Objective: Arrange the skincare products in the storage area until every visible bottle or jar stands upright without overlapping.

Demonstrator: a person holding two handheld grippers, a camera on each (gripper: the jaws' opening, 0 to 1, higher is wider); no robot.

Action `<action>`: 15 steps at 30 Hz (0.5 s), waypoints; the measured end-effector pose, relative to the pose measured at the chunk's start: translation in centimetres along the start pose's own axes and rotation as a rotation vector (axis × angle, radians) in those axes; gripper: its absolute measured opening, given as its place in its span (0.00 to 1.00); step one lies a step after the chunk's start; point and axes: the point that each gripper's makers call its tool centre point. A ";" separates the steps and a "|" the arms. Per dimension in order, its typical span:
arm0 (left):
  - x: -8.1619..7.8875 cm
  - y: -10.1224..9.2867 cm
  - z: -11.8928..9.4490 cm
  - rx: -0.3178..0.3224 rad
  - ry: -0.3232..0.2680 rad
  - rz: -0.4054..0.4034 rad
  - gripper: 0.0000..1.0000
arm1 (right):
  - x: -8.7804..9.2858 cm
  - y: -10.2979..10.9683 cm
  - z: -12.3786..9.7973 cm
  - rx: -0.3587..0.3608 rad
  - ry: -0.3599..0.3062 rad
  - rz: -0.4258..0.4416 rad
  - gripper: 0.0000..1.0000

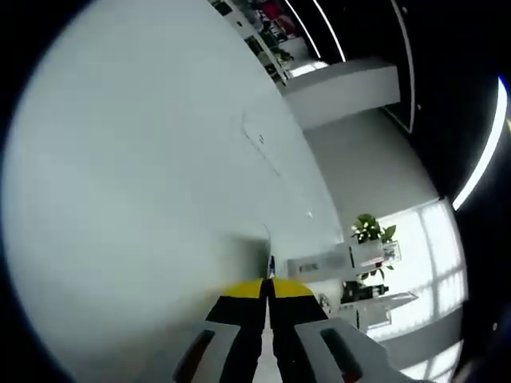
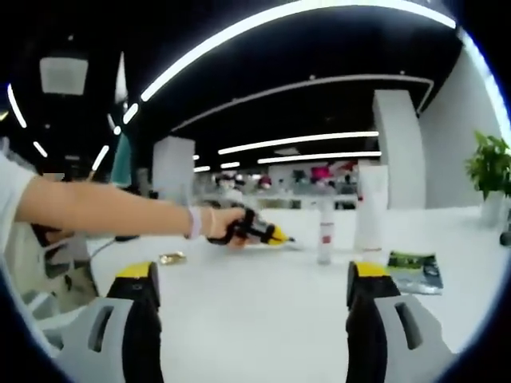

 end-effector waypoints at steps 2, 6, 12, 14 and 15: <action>-0.8 0.7 0.2 -0.041 -0.031 0.065 0.03 | -0.1 -0.1 0.0 0.009 0.003 -0.005 0.98; -0.6 0.9 -0.4 -0.062 -0.048 0.136 0.05 | 0.1 -0.2 0.0 0.009 0.006 -0.002 0.98; -0.9 1.0 -0.8 -0.082 -0.071 0.176 0.16 | 0.4 -0.2 0.0 0.012 0.016 -0.001 0.98; -2.0 0.7 -0.3 -0.081 -0.077 0.225 0.21 | 0.4 -0.2 0.1 0.010 0.016 0.003 0.99; -2.6 0.6 -0.1 -0.080 -0.086 0.238 0.23 | 0.4 -0.2 0.1 0.009 0.017 0.003 0.99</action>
Point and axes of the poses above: the point that each gripper's makers call its tool centre point, and the gripper's own axes: z roughly forward along the fingers, y roughly to its left, x roughly out of its underside, and after that the axes turned 9 degrees about -y, right-handed
